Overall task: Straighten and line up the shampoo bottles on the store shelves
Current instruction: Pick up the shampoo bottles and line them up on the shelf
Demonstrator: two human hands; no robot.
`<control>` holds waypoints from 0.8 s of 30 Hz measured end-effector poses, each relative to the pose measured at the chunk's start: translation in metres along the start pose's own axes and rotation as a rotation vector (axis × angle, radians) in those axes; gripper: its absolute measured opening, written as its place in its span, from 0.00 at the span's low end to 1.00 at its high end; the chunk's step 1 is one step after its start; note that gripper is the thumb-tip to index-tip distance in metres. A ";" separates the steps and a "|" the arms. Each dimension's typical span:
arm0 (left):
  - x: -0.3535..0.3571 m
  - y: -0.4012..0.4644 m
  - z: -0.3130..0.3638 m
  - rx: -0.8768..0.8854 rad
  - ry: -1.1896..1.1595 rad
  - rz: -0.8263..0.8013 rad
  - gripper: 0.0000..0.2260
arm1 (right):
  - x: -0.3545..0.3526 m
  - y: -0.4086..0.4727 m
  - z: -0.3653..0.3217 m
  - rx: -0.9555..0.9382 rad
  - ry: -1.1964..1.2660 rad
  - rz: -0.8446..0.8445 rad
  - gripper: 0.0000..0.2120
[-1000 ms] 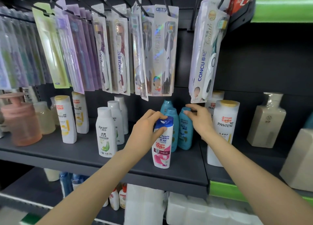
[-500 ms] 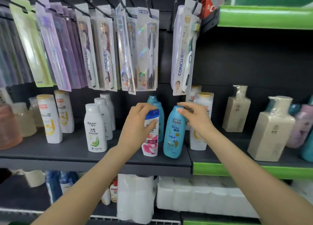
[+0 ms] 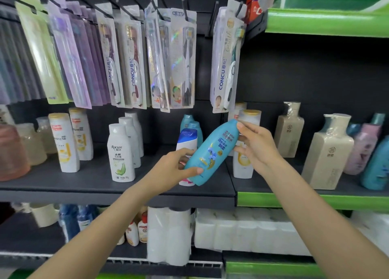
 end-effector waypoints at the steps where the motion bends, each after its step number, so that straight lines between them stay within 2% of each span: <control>1: -0.003 -0.001 0.001 0.012 0.003 0.011 0.21 | 0.000 -0.002 0.001 0.020 0.024 0.008 0.08; 5: -0.016 -0.008 0.009 0.058 -0.039 0.095 0.17 | 0.001 -0.008 0.004 0.064 0.097 0.013 0.10; 8: -0.022 -0.015 0.013 0.103 0.001 0.155 0.18 | 0.005 -0.014 0.004 0.101 0.013 -0.012 0.08; 11: -0.026 -0.020 0.014 0.155 0.053 0.224 0.17 | 0.009 -0.021 0.004 0.122 -0.068 -0.045 0.14; 14: -0.030 -0.023 0.014 0.173 0.030 0.278 0.17 | 0.012 -0.026 0.002 0.099 0.021 -0.055 0.15; 16: -0.031 -0.024 0.012 0.122 -0.014 0.263 0.16 | 0.013 -0.027 0.000 0.083 0.076 -0.074 0.15; 20: -0.033 -0.028 0.004 -0.038 -0.132 0.132 0.18 | 0.013 -0.027 0.000 0.078 0.168 -0.107 0.14; 24: -0.038 -0.032 0.011 -0.017 -0.192 0.125 0.18 | 0.016 -0.028 -0.001 0.106 0.282 -0.151 0.10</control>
Point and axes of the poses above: each hand's wrist, its own y-axis towards the middle knuckle, its own x-axis out of the palm, z = x × y, the point moved 4 cm from there along y, towards the middle knuckle, and after that the axes turned 12 degrees about z, right-handed, at the moved point
